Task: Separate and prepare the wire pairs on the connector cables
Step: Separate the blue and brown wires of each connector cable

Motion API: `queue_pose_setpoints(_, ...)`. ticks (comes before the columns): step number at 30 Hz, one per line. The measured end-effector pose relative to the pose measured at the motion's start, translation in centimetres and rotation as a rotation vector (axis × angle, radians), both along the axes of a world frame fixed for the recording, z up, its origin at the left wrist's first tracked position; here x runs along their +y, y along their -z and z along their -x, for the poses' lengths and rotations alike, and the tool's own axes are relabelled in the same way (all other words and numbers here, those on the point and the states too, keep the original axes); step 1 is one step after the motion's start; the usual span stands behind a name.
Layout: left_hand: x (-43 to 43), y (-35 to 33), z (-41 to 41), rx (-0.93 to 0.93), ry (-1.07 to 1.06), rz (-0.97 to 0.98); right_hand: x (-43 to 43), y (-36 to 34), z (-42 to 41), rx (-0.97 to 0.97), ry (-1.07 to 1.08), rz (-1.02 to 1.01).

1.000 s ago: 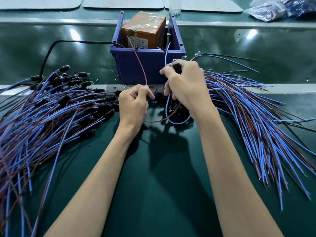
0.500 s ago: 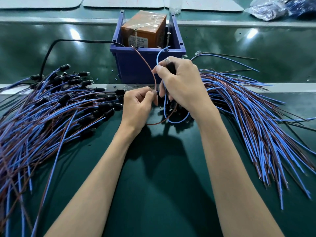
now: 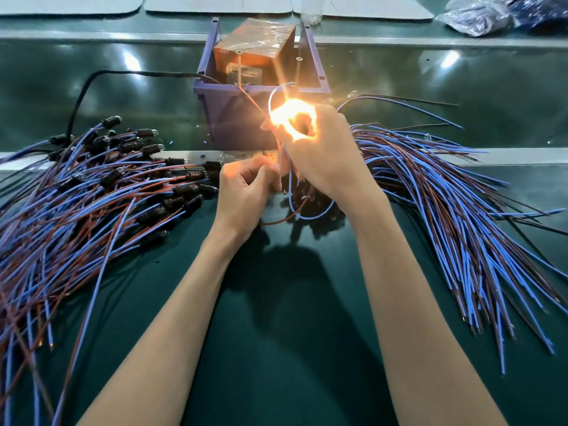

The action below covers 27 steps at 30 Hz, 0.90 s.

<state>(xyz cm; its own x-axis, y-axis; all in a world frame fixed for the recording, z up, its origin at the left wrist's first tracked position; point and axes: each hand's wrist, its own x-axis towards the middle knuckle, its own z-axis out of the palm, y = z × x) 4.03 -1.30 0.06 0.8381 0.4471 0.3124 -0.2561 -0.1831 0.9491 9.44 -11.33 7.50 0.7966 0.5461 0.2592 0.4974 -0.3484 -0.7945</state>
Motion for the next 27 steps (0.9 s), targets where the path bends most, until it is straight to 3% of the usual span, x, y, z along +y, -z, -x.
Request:
queue_pose_setpoints(9, -0.1, 0.0, 0.2, -0.012, 0.008, -0.006, -0.2, 0.0, 0.0, 0.010, -0.027, -0.038)
queue_pose_setpoints(14, -0.2, -0.1, 0.3, -0.033, 0.167, 0.021, -0.6, -1.2, 0.4, 0.201, -0.140, -0.108)
queue_pose_setpoints(19, 0.1, 0.1, 0.4, -0.099, 0.270, 0.207, -2.0, -2.1, 1.0, 0.340, -0.385, 0.128)
queue_pose_setpoints(23, 0.7, -0.2, 0.3, -0.078, 0.286, 0.407, -2.2, -2.5, 0.3, 0.177, -0.228, 0.269)
queue_pose_setpoints(27, 0.7, -0.5, 0.3, -0.049, 0.202, 0.343, -2.8, -3.0, 0.0, 0.028, -0.062, 0.404)
